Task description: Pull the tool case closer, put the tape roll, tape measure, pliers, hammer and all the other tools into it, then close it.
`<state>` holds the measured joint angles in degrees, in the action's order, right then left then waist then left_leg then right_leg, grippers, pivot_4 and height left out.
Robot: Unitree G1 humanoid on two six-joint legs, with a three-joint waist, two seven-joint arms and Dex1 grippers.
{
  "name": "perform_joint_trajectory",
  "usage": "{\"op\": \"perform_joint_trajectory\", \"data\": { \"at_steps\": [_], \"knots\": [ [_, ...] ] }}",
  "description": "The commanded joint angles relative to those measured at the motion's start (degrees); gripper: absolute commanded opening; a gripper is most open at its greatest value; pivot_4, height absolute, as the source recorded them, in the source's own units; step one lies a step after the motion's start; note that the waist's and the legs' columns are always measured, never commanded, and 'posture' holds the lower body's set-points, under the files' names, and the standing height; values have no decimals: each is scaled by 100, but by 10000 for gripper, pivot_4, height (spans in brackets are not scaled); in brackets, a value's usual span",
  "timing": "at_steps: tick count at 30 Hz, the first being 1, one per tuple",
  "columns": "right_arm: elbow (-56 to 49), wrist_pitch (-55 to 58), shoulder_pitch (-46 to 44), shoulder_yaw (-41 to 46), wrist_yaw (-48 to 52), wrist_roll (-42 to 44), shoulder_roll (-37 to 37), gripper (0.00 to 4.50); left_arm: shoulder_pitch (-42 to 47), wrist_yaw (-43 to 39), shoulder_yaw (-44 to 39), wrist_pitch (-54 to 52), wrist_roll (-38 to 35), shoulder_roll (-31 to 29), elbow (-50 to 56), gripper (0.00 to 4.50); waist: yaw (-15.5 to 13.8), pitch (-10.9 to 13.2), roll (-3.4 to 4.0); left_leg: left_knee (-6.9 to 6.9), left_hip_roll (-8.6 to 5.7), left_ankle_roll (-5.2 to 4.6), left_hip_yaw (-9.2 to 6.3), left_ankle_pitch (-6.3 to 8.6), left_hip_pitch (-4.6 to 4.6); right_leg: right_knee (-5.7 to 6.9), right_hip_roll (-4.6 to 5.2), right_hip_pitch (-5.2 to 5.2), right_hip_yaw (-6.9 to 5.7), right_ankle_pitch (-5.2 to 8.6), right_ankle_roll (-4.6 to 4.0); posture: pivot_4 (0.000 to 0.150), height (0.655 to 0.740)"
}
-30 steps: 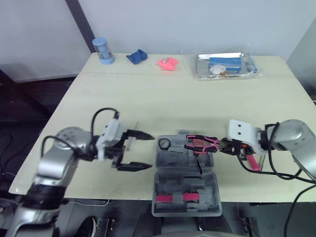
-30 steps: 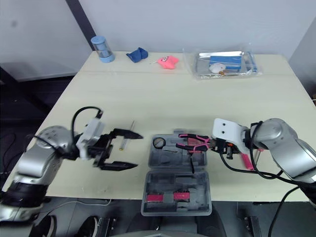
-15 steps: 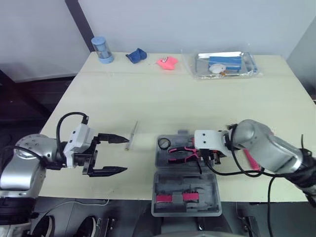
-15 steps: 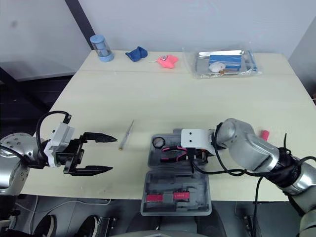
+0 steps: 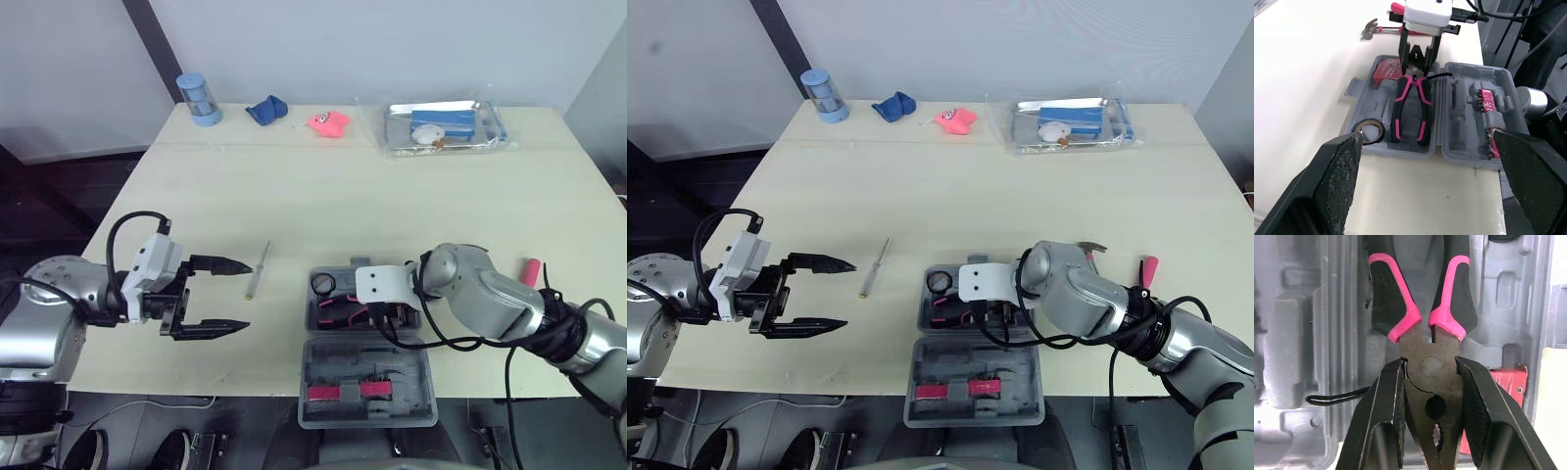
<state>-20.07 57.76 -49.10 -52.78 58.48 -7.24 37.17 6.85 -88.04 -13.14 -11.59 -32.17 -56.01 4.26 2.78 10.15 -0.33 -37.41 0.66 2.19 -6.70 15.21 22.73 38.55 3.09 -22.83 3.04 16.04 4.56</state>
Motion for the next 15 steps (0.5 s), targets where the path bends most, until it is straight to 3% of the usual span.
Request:
{"op": "perform_joint_trajectory", "data": {
  "at_steps": [1,15],
  "knots": [
    [43,-132,-28,39,-127,-188,-101,9878,49,-35,-113,-23,-103,-114,178,44591,17,0,0,0,0,0,0,0,-1,2,0,0,0,0,0,1500,7400],
    [451,-797,432,201,-343,-372,-361,9878,44,53,-80,-85,-88,-85,287,44591,126,0,0,-1,0,1,-1,-1,-8,21,-1,-2,0,3,-4,1500,7400]
  ]
}}
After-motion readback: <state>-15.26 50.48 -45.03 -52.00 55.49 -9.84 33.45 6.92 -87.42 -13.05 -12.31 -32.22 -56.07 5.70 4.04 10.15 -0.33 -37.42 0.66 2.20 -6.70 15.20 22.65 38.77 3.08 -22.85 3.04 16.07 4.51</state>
